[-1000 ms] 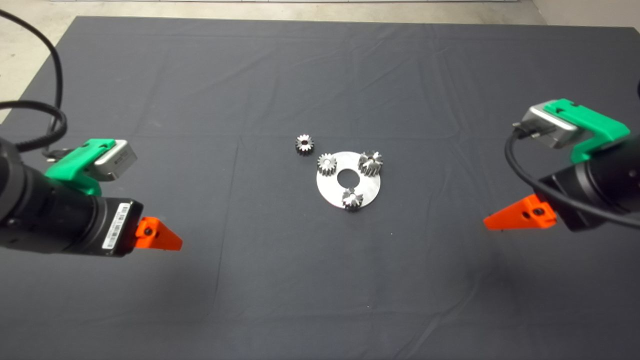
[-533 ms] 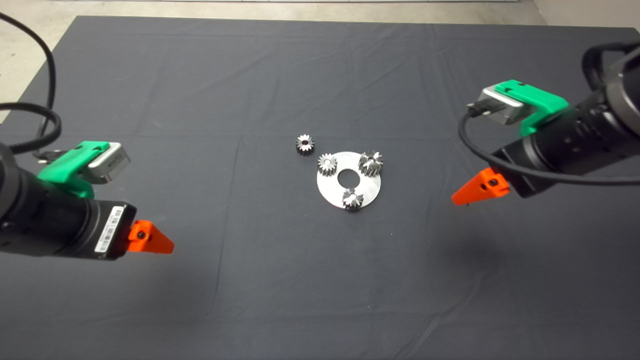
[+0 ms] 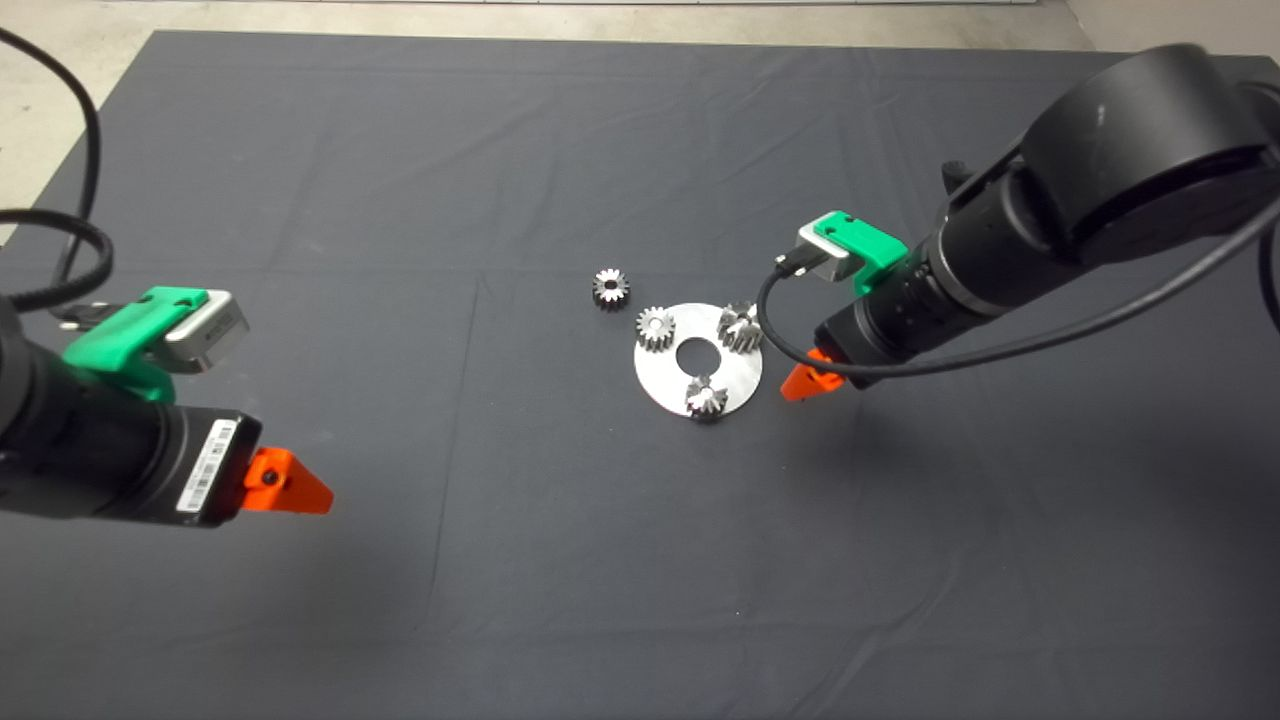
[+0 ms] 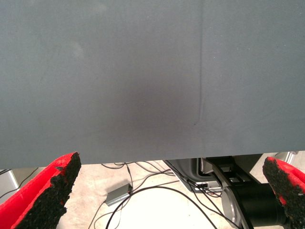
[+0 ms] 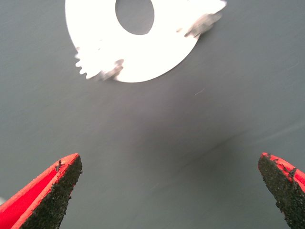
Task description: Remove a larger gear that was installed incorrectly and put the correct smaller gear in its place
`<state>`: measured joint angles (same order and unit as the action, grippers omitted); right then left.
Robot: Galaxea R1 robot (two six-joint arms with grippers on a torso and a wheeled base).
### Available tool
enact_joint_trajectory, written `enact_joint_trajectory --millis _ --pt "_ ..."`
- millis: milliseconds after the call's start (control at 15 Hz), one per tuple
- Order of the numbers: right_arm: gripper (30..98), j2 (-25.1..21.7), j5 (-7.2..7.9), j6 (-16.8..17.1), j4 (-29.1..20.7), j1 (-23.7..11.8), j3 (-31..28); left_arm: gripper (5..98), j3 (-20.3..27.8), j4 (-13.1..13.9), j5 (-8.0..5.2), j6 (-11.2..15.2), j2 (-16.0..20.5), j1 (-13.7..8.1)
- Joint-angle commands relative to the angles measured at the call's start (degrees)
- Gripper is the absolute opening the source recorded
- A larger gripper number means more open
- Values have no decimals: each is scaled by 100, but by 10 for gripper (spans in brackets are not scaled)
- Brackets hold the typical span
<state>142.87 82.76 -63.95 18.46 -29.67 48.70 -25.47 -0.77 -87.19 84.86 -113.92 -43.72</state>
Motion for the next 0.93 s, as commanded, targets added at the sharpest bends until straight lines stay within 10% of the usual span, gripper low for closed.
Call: enact_joint_trajectory --millis 0,867 --pt "977 332 38 441 854 328 644 981 61 86 -79 22 23 -94" --pt "977 930 -85 586 1361 787 1796 981 87 86 -62 22 49 -101"
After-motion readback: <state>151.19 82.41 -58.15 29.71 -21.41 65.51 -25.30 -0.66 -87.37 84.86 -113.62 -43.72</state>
